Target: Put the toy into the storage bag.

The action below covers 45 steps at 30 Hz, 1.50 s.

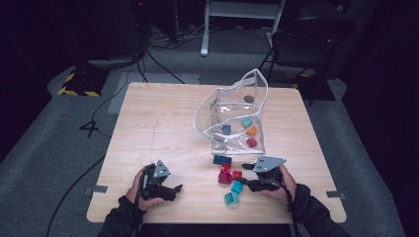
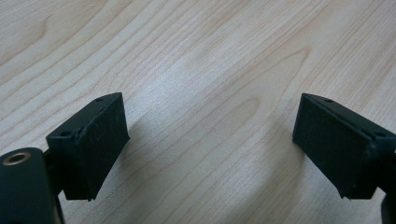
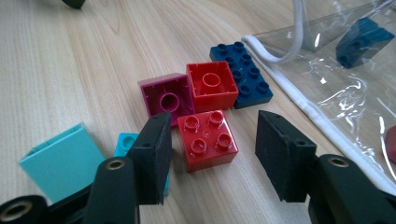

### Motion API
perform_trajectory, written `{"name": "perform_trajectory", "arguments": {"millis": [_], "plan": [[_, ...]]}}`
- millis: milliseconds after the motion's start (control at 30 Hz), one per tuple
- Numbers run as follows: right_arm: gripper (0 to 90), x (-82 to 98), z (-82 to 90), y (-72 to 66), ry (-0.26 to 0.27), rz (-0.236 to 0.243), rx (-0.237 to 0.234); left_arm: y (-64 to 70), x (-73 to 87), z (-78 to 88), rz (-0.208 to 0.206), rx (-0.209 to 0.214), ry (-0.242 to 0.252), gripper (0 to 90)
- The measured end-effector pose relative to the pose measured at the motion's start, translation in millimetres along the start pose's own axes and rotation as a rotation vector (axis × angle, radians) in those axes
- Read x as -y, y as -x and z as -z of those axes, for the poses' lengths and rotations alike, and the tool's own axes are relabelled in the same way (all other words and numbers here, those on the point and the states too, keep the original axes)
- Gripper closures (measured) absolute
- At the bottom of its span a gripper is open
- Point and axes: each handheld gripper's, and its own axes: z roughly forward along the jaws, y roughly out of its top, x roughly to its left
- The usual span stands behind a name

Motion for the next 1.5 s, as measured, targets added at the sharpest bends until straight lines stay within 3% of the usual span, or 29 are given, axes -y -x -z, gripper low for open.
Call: {"name": "perform_trajectory", "arguments": {"millis": [133, 367, 467, 667, 833, 1167, 1500], "plan": [[46.9, 1.3, -6.7, -0.2, -0.01, -0.007, 0.0, 0.1, 0.0, 0.0, 0.002, 0.001, -0.001, 10.6], [45.5, 6.1, -14.4, 8.0, -0.008, -0.068, -0.016, 0.0, 0.0, 0.0, 0.001, 0.0, 0.0, 10.6], [45.4, 7.9, -20.4, 7.5, -0.025, -0.059, -0.015, 0.0, 0.0, 0.0, 0.001, 0.0, 0.0, 10.6], [59.0, 12.2, -24.4, 8.8, -0.012, -0.082, -0.037, 0.0, 0.0, 0.0, 0.001, 0.0, 0.0, 10.5], [59.6, 14.9, -23.1, 8.6, 0.001, -0.084, -0.033, 0.0, 0.0, 0.0, 0.001, 0.0, 0.0, 10.5], [59.6, 17.9, -14.1, 13.3, 0.013, -0.09, 0.008, 0.0, 0.0, 0.0, 0.001, 0.0, 0.0, 10.5], [59.6, 17.4, 15.8, 27.5, 0.08, -0.12, 0.07, 0.0, 0.0, -0.1, 0.001, 0.0, 0.0, 10.5]]}}
